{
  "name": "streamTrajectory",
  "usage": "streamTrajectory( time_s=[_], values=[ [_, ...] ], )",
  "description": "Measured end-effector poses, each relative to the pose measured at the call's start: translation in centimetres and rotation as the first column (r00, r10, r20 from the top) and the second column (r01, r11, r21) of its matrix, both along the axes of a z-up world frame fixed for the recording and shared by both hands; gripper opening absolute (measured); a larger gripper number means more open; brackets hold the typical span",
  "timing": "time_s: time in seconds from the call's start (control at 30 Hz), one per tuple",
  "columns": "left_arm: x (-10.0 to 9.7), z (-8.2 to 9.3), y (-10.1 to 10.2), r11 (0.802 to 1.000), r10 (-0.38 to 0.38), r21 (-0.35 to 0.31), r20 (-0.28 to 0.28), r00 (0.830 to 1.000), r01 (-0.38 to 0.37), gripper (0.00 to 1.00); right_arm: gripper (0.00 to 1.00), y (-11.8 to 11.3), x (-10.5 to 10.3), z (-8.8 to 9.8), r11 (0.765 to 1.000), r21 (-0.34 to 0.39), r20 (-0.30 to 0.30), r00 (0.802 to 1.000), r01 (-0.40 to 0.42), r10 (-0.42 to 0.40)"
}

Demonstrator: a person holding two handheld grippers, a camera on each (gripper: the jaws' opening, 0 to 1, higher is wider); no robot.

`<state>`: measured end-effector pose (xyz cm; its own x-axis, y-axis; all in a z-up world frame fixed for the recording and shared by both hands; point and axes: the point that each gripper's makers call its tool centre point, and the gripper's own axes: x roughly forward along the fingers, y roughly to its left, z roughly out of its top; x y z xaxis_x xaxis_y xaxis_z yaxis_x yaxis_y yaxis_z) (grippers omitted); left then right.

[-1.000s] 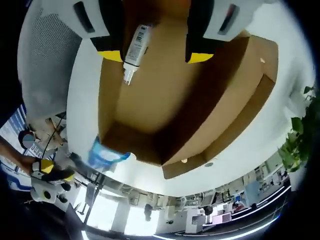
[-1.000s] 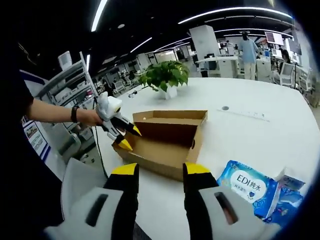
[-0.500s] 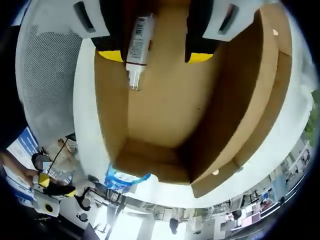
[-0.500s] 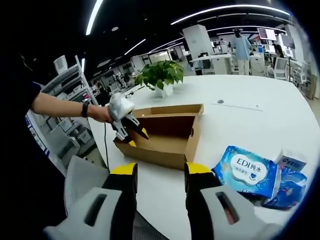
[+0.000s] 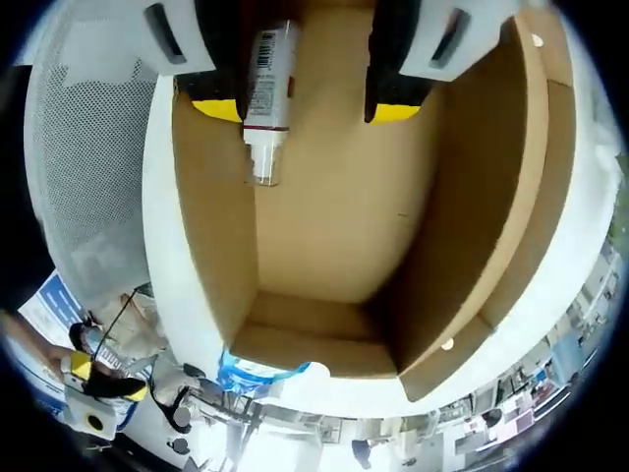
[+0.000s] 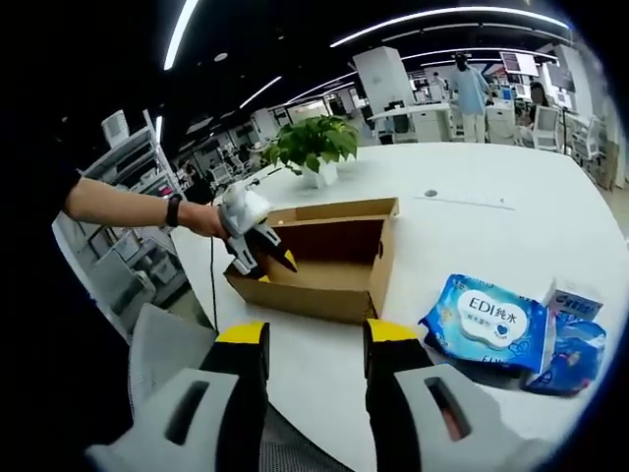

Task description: Operate the shoe box by opening the lid, removing the specified soft item, and placing it in the target area until the item is outside and the box remains undamaged.

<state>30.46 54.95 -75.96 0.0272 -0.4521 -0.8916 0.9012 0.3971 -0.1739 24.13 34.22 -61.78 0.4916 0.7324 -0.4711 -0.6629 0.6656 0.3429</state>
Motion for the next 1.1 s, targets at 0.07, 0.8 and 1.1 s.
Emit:
streamTrajectory(
  time_s=[0.07,0.8,1.1],
  values=[
    [0.1,0.0,0.0,1.0,-0.01,0.004,0.006,1.0,0.01,0.5,0.35,0.0,-0.1,0.0,1.0,0.0,0.0,1.0,0.003,-0.003],
    [-0.5,-0.8,0.5,0.991,-0.118,0.069,0.041,0.992,0.115,0.46,0.35,0.3,-0.4,0.1,1.0,-0.001,0.001,1.0,0.024,-0.024],
    [-0.9,-1.6,0.1,0.985,-0.153,0.091,0.05,0.987,0.148,0.23,0.34,-0.3,-0.6,0.0,0.999,-0.004,-0.005,0.999,0.045,-0.045]
  ],
)
